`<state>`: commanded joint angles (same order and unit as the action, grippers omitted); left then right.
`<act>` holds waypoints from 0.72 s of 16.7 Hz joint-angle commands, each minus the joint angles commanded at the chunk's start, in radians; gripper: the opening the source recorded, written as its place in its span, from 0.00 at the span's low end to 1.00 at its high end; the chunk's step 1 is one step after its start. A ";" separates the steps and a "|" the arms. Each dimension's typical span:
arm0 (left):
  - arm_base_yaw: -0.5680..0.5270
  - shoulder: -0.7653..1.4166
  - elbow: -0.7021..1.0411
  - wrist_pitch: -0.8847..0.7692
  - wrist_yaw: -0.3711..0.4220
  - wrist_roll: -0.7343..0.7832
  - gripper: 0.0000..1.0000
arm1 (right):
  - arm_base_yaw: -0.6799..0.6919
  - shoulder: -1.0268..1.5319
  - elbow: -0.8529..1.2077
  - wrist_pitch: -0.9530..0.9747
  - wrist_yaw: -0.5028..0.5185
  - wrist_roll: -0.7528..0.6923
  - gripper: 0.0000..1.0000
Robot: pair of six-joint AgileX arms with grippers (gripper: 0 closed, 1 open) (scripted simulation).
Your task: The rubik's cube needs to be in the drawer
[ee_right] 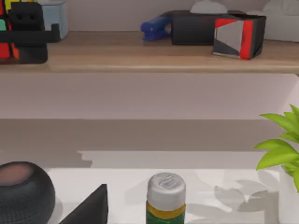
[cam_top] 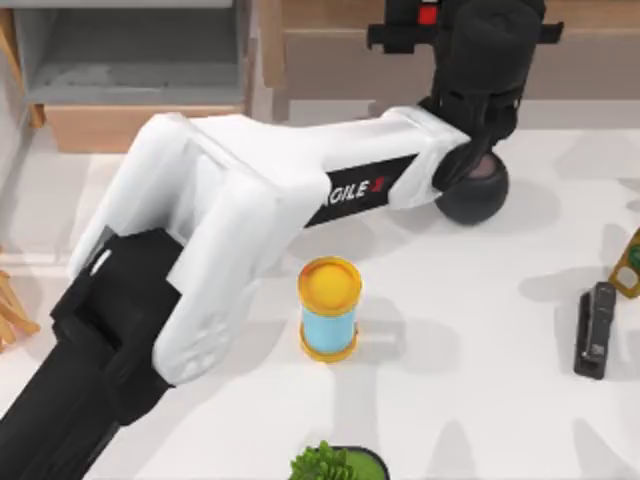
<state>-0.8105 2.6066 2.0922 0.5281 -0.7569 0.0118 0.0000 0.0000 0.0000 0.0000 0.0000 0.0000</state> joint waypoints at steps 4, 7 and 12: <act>-0.013 -0.051 -0.062 0.004 -0.013 0.002 0.00 | 0.000 0.000 0.000 0.000 0.000 0.000 1.00; -0.018 -0.065 -0.074 0.007 -0.018 0.002 0.00 | 0.000 0.000 0.000 0.000 0.000 0.000 1.00; -0.018 -0.074 -0.070 -0.018 -0.008 0.011 0.00 | 0.000 0.000 0.000 0.000 0.000 0.000 1.00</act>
<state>-0.8289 2.5325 2.0226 0.5104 -0.7648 0.0225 0.0000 0.0000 0.0000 0.0000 0.0000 0.0000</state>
